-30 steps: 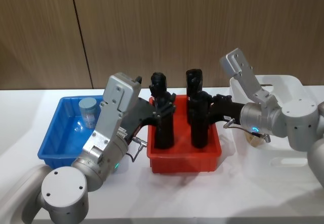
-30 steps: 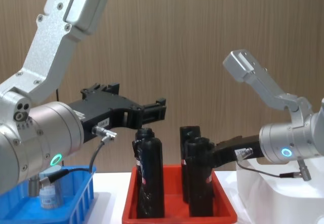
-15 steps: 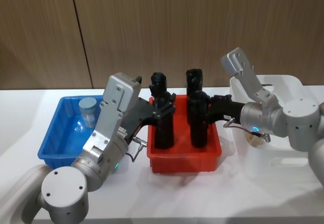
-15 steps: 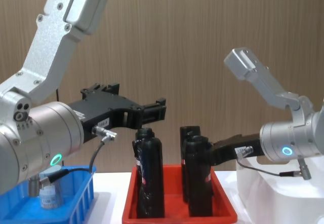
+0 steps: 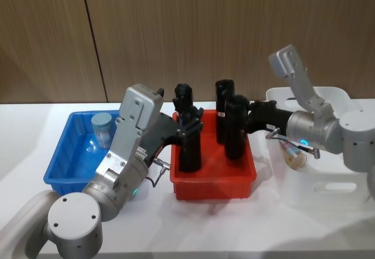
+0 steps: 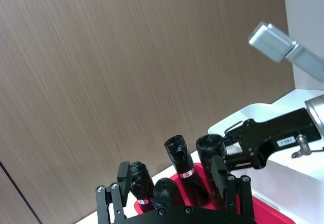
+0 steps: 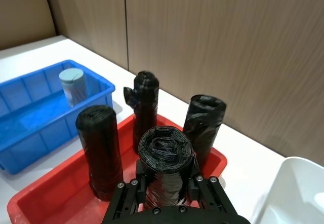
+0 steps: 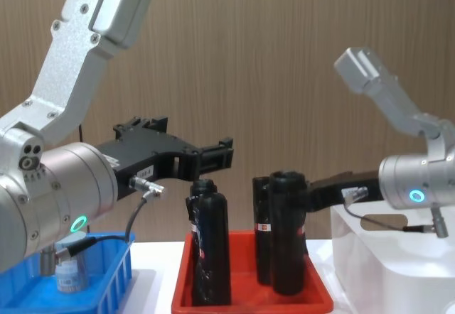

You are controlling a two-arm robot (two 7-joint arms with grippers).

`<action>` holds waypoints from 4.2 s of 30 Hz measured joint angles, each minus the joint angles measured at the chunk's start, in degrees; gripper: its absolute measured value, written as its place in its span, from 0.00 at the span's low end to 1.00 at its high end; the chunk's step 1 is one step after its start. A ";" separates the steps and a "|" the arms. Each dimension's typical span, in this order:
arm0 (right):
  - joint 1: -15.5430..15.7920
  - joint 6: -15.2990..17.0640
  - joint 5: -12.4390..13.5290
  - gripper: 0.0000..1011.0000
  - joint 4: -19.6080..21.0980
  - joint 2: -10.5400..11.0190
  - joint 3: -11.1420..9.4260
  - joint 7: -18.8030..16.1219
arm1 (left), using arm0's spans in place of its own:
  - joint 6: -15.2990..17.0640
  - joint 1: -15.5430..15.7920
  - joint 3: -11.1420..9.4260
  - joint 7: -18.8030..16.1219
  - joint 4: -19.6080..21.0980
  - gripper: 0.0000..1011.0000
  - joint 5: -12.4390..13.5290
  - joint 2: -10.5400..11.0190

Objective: Pick the cotton swabs from the blue box and place them into the white box.

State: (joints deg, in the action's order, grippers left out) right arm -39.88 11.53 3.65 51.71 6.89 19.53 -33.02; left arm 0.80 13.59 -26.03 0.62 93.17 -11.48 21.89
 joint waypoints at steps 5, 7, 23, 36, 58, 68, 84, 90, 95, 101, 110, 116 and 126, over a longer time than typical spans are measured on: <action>0.78 0.47 1.06 0.42 2.27 0.80 -0.87 0.21 | 0.00 0.00 0.00 0.00 0.00 0.99 0.00 0.00; 1.26 0.73 1.59 0.42 3.57 1.29 -1.36 0.41 | 0.00 0.00 0.00 0.00 0.00 0.99 0.00 0.00; 4.09 2.33 5.39 0.42 12.34 4.39 -4.68 2.00 | 0.00 0.00 0.00 0.00 0.00 0.99 0.00 0.00; 5.39 3.28 8.16 0.42 17.47 6.20 -6.70 3.31 | 0.00 0.00 0.00 0.01 0.00 0.99 0.00 0.00; 10.35 4.44 10.07 0.42 26.01 11.37 -11.01 5.20 | 0.00 0.00 0.00 0.00 0.00 0.99 0.00 0.00; 15.56 3.56 11.01 0.42 29.77 13.43 -12.24 7.29 | 0.00 0.00 0.00 0.01 0.00 0.99 0.00 0.00; 22.27 2.55 12.42 0.56 33.14 14.57 -12.38 10.42 | 0.00 0.00 0.00 0.00 0.00 0.99 0.00 0.00; 23.63 2.44 12.71 0.77 33.77 14.76 -12.30 10.96 | 0.00 0.00 0.00 0.00 0.00 0.99 0.00 0.00; 24.37 2.41 12.78 0.91 34.11 14.87 -12.25 11.31 | 0.00 0.00 0.00 0.00 0.00 0.99 0.00 0.00; 24.84 2.37 12.87 0.99 34.33 14.93 -12.21 11.47 | 0.00 0.00 0.00 0.00 0.00 0.99 0.00 0.00; 25.21 2.30 12.97 0.99 34.53 14.97 -12.16 11.70 | 0.00 0.00 0.00 0.00 0.00 0.99 0.00 0.00; 26.16 1.63 12.98 0.99 35.45 14.84 -11.83 12.72 | 0.00 0.00 0.00 0.00 0.00 0.99 0.00 0.00; 30.72 -1.90 12.97 0.99 39.84 14.10 -10.18 17.88 | 0.00 0.00 0.00 0.00 0.00 0.99 0.00 0.00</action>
State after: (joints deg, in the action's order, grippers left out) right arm -9.17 9.63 16.62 91.55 20.99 9.34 -15.14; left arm 0.80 13.59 -26.03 0.62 93.18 -11.48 21.89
